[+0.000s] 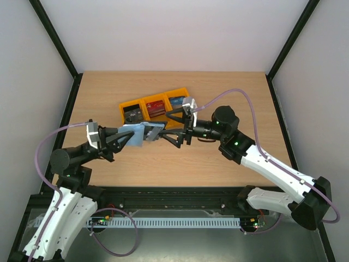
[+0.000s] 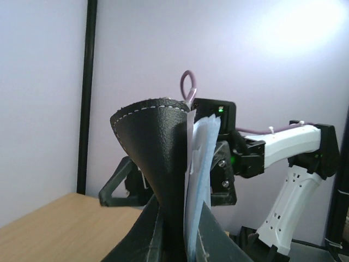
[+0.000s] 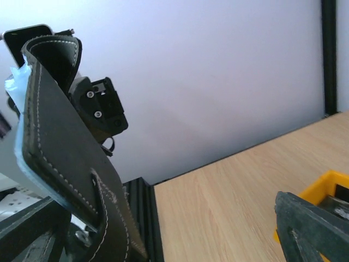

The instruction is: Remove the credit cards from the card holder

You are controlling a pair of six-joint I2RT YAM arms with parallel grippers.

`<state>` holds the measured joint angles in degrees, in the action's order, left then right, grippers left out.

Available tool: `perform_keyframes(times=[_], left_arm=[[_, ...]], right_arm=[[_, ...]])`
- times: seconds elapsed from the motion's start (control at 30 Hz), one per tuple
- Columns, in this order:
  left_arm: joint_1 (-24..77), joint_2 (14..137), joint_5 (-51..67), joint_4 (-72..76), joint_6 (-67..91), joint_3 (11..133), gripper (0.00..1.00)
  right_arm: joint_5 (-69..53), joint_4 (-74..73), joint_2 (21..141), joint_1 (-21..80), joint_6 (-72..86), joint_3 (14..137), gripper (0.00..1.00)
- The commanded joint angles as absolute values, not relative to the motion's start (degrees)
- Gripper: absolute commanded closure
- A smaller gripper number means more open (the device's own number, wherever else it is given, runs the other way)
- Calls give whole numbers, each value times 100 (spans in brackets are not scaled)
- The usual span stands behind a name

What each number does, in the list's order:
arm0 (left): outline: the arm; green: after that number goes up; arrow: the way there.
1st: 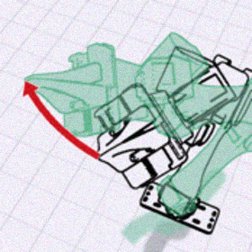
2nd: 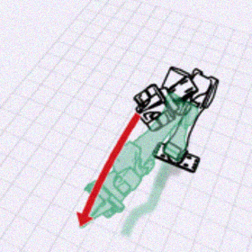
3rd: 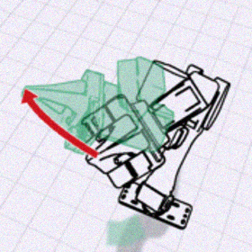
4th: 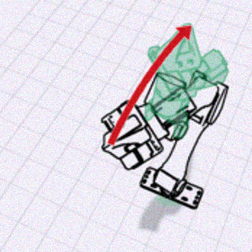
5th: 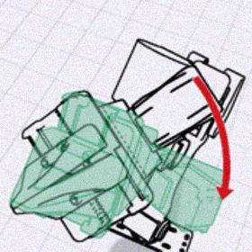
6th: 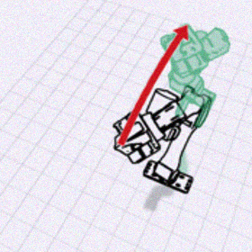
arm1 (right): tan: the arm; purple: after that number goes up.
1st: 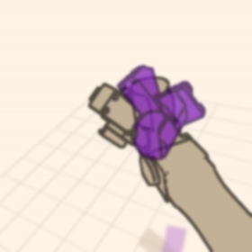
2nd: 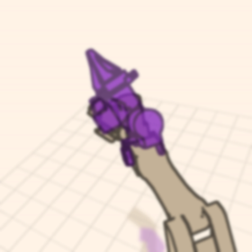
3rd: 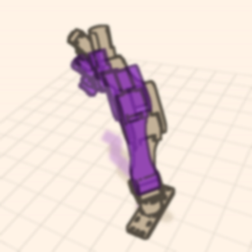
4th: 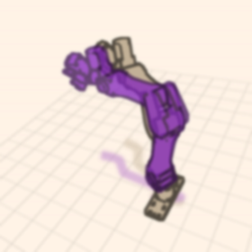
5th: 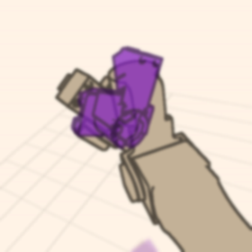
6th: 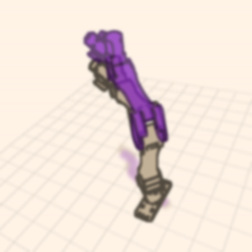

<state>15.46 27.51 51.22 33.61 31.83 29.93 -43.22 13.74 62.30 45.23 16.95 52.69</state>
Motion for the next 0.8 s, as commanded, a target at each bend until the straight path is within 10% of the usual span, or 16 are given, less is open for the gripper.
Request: perform_keyframes(times=[0.0, 0.27, 0.57, 0.7, 0.77], left_arm=[[1556, 2802, 5375, 3724, 3087, 3240, 98], [1561, 2817, 5207, 3692, 3211, 3235, 98], [1556, 2752, 5061, 3645, 3399, 3132, 98], [1534, 2663, 4283, 3222, 3507, 3015, 98], [1479, 2588, 3236, 2588, 3523, 2923, 75]], right_arm=[[-5144, 2265, 6511, 4520, 1827, 5429, 1], [-5983, 2776, 6903, 4621, 2314, 5622, 11], [-5822, 2776, 7005, 4745, 2299, 5805, 97], [-5439, 2273, 6786, 4729, 1895, 5758, 98], [-4900, 1821, 6693, 4730, 1708, 5784, 98]])
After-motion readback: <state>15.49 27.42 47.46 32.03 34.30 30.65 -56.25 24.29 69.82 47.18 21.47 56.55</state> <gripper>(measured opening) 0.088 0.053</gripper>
